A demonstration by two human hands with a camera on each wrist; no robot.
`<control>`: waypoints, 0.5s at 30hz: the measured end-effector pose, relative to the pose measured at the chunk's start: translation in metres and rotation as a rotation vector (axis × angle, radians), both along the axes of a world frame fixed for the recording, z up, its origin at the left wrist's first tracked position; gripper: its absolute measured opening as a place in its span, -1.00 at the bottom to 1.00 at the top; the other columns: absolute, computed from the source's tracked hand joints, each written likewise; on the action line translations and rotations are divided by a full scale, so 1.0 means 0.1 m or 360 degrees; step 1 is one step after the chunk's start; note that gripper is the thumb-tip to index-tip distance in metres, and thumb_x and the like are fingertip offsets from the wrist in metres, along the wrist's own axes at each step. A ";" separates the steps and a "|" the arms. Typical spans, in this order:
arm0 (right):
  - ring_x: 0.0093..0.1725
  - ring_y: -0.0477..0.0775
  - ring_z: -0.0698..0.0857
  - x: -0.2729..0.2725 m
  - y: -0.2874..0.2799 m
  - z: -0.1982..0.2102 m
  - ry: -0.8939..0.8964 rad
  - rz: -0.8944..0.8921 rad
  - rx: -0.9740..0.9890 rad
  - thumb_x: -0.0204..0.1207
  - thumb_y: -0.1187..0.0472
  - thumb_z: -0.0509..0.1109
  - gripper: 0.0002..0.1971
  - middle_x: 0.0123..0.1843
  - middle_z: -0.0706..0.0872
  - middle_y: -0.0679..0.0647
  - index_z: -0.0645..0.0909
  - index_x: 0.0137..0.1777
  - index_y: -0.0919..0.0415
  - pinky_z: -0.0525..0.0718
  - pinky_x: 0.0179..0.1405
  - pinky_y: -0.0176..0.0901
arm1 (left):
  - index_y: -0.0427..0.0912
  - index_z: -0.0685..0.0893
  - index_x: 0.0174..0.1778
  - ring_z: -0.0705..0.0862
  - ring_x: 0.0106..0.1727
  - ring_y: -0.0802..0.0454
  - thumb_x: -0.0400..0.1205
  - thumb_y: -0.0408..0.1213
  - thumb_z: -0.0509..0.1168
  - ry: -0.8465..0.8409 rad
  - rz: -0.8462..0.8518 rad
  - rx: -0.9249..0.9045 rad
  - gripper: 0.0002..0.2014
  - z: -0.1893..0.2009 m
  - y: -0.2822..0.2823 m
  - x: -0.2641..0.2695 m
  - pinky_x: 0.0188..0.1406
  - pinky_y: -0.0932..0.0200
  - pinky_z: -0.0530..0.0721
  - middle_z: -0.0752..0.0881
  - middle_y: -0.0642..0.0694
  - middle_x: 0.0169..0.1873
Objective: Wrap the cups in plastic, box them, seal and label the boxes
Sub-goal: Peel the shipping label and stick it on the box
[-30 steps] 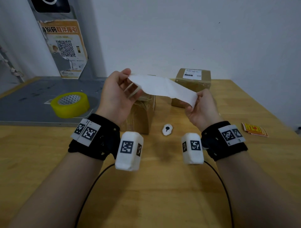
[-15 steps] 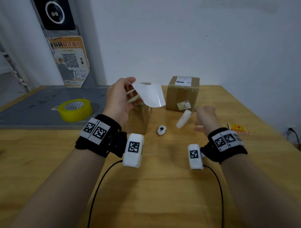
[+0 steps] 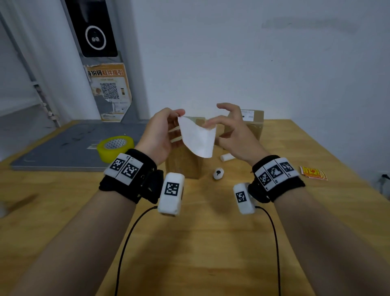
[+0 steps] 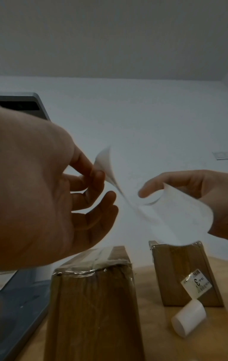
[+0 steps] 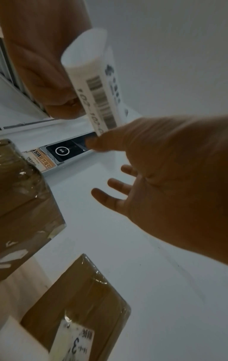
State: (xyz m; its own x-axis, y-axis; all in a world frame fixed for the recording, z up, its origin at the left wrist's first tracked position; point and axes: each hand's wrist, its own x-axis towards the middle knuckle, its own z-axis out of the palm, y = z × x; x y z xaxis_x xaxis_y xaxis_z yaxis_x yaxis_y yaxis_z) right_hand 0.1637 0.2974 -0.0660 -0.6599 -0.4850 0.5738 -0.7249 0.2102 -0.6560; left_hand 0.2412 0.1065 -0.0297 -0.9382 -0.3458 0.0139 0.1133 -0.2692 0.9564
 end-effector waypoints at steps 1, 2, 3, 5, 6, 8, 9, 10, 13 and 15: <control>0.50 -0.17 0.50 0.02 -0.01 0.02 -0.0006 0.0047 -0.0029 0.47 0.50 0.58 -0.58 0.59 0.35 -0.05 0.79 0.05 -0.11 0.74 0.10 -0.26 | -0.05 0.73 -0.11 0.68 -0.32 0.06 0.67 -0.26 0.16 -0.0012 0.0003 0.0018 -0.78 0.00 -0.05 0.00 -0.38 0.20 0.62 0.67 -0.01 -0.22; 0.45 -0.12 0.57 0.04 -0.02 0.05 -0.0035 0.0089 -0.0073 0.46 0.48 0.58 -0.66 0.56 0.42 -0.04 0.80 -0.03 -0.05 0.72 0.06 -0.29 | -0.05 0.72 -0.13 0.67 -0.30 0.05 0.66 -0.25 0.16 -0.0018 0.0002 0.0052 -0.78 0.01 -0.10 0.00 -0.41 0.22 0.61 0.65 -0.01 -0.23; 0.38 -0.11 0.62 0.06 -0.02 0.07 -0.0076 0.0125 -0.0129 0.47 0.47 0.58 -0.70 0.53 0.49 -0.03 0.81 -0.09 -0.01 0.70 0.04 -0.31 | -0.04 0.71 -0.15 0.67 -0.22 0.01 0.65 -0.24 0.15 -0.0024 -0.0006 0.0093 -0.78 0.00 -0.15 -0.01 -0.42 0.24 0.60 0.65 -0.02 -0.21; 0.36 -0.15 0.66 0.08 -0.05 0.13 -0.0142 0.0179 -0.0267 0.48 0.41 0.60 -0.74 0.47 0.62 0.00 0.81 -0.13 -0.03 0.72 0.16 -0.18 | -0.05 0.70 -0.18 0.69 -0.13 -0.06 0.68 -0.19 0.16 -0.0065 -0.0036 0.0156 -0.77 -0.02 -0.22 0.00 -0.42 0.23 0.63 0.67 -0.06 -0.16; 0.39 -0.13 0.66 0.07 -0.08 0.16 -0.0184 0.0218 -0.0354 0.48 0.34 0.62 -0.78 0.43 0.68 0.02 0.83 -0.13 -0.07 0.71 0.29 -0.06 | -0.07 0.71 -0.19 0.70 -0.18 -0.07 0.71 -0.15 0.17 -0.0094 -0.0070 0.0191 -0.74 -0.03 -0.24 0.01 -0.37 0.18 0.65 0.70 -0.08 -0.18; 0.33 -0.02 0.73 0.06 -0.15 0.23 -0.0361 0.0334 -0.0564 0.50 0.27 0.61 -0.84 0.28 0.80 0.05 0.86 -0.08 -0.06 0.69 0.40 0.10 | -0.13 0.72 -0.16 0.70 -0.26 -0.09 0.78 -0.02 0.18 -0.0157 -0.0144 0.0290 -0.66 -0.07 -0.25 0.06 -0.26 0.07 0.66 0.73 -0.12 -0.23; 0.25 0.04 0.78 0.04 -0.18 0.28 -0.0494 0.0363 -0.0686 0.54 0.31 0.58 -0.86 0.17 0.85 0.07 0.86 -0.06 0.02 0.71 0.38 0.12 | -0.14 0.72 -0.11 0.70 -0.24 -0.11 0.79 0.05 0.19 -0.0191 -0.0181 0.0309 -0.62 -0.11 -0.26 0.07 -0.23 0.04 0.67 0.73 -0.13 -0.20; 0.18 0.10 0.81 0.03 -0.22 0.33 -0.0623 0.0353 -0.0798 0.58 0.36 0.55 -0.87 0.07 0.87 0.10 0.84 -0.08 0.11 0.75 0.34 0.14 | -0.14 0.70 -0.03 0.71 -0.20 -0.13 0.78 0.12 0.19 -0.0224 -0.0218 0.0290 -0.60 -0.14 -0.27 0.07 -0.21 0.01 0.70 0.73 -0.13 -0.16; 0.00 0.22 0.88 -0.01 -0.32 0.52 -0.0770 0.0172 -0.0894 0.62 0.41 0.51 -0.95 -0.05 0.89 0.23 0.74 -0.07 0.30 0.87 0.05 0.13 | -0.19 0.69 0.22 0.76 -0.10 -0.15 0.75 0.24 0.18 -0.0273 -0.0273 0.0138 -0.48 -0.23 -0.31 0.05 -0.20 0.00 0.78 0.77 -0.15 -0.01; -0.15 0.24 0.89 -0.05 -0.38 0.61 -0.0734 0.0046 -0.0754 0.63 0.37 0.51 -0.98 -0.07 0.89 0.24 0.72 -0.01 0.32 0.88 -0.12 0.11 | -0.25 0.70 0.32 0.79 -0.03 -0.16 0.76 0.25 0.16 -0.0216 -0.0247 0.0030 -0.40 -0.23 -0.34 0.01 -0.18 -0.02 0.81 0.79 -0.18 0.10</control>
State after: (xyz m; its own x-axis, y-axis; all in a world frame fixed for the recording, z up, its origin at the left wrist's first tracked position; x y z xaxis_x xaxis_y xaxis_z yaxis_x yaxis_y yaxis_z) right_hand 0.1592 0.2590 -0.0053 -0.8797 -0.2707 0.3910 -0.3485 -0.1925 -0.9173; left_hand 0.2419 0.0725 -0.0531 -0.9730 -0.1959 -0.1217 -0.0607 -0.2915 0.9547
